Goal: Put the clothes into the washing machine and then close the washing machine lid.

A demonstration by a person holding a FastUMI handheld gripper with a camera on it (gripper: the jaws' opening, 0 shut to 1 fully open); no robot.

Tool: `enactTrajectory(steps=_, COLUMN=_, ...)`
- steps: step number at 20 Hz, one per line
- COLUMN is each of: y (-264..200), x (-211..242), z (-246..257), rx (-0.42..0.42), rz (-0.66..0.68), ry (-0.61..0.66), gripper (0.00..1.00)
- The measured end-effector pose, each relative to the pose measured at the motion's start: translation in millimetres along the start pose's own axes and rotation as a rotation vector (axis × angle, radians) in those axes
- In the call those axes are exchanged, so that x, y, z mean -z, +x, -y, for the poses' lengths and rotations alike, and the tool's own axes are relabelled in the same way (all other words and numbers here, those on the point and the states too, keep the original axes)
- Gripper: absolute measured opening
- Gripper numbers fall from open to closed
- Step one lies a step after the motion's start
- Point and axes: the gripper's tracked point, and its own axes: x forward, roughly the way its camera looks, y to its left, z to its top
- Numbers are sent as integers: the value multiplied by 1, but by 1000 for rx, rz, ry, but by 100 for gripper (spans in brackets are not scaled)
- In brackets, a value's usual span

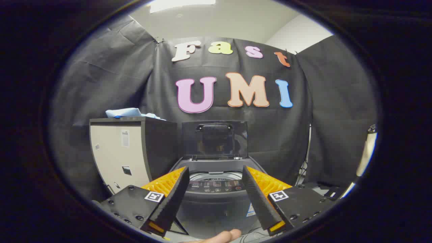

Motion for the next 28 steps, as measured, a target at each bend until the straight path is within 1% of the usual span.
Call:
enactTrajectory(steps=10, y=4, x=8, z=-1, rx=-11, rz=-12, ry=19, gripper=97)
enactTrajectory(steps=23, y=5, x=5, z=-1, rx=-16, rz=-5, ry=14, gripper=97)
enactTrajectory(steps=28, y=2, x=6, z=6, rx=5, rz=-3, ry=19, gripper=97)
